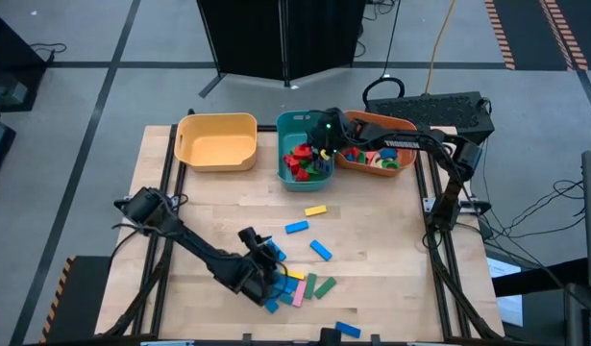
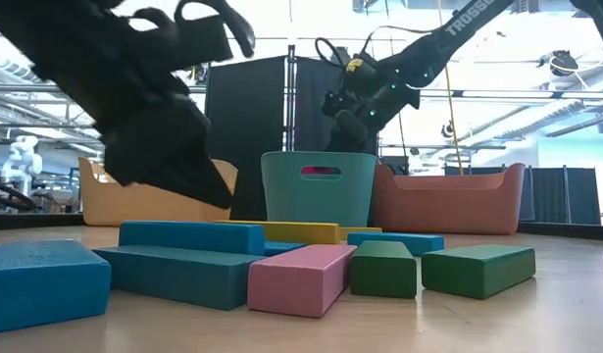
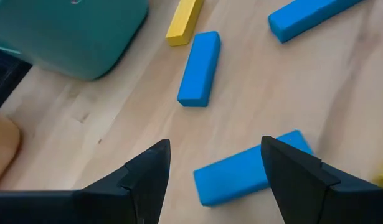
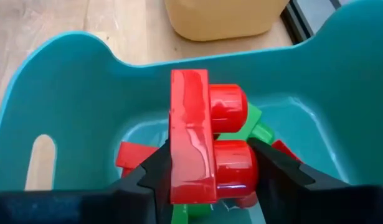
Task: Sort blocks by size
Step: Put the red 2 stud game piece into the blue bin, then put the blue rectangle block into the yellow bin
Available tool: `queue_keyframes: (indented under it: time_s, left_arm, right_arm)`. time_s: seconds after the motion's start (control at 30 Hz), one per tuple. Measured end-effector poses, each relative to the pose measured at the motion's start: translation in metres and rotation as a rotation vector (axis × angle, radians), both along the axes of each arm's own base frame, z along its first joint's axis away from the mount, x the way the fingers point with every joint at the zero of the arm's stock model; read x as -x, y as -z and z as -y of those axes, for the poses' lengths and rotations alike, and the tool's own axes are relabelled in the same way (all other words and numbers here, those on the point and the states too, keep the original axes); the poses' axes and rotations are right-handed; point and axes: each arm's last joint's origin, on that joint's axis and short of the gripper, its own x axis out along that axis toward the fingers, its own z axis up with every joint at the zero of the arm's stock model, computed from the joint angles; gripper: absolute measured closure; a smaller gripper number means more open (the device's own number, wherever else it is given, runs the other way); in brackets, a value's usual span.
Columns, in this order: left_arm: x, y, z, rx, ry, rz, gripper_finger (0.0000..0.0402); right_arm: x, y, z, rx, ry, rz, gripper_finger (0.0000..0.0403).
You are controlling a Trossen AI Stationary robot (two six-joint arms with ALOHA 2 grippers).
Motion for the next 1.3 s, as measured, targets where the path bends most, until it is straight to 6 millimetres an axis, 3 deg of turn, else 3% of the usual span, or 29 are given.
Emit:
queue_keyframes:
  time_s: [0.17, 0.47, 0.7, 0.97, 1.1, 1.3]
  left_arm:
    - [-0.008, 0.001, -0.013, 0.021, -0.010, -0.047, 0.0160]
    - [-0.016, 0.002, -0.030, 0.025, -0.008, -0.109, 0.0160]
    - [-0.037, 0.002, -0.064, 0.087, 0.078, -0.214, 0.0160]
    - [-0.059, 0.000, -0.109, 0.195, 0.221, -0.264, 0.0160]
    - [-0.063, -0.001, -0.123, 0.248, 0.262, -0.271, 0.0160]
    - [-0.072, -0.002, -0.141, 0.377, 0.341, -0.222, 0.0160]
  right_arm:
    - [-0.001, -0.001, 0.001, 0.014, -0.001, 0.010, 0.0225]
    - [0.001, -0.003, 0.002, 0.031, 0.021, 0.003, 0.0151]
    - [0.015, -0.040, -0.007, 0.033, 0.077, 0.060, 0.0151]
    - [0.050, -0.078, -0.030, 0.041, 0.031, 0.160, 0.0169]
    - [0.073, -0.080, -0.046, -0.009, 0.011, 0.197, 0.0173]
    - [0.107, -0.062, -0.075, -0.095, 0.017, 0.229, 0.0177]
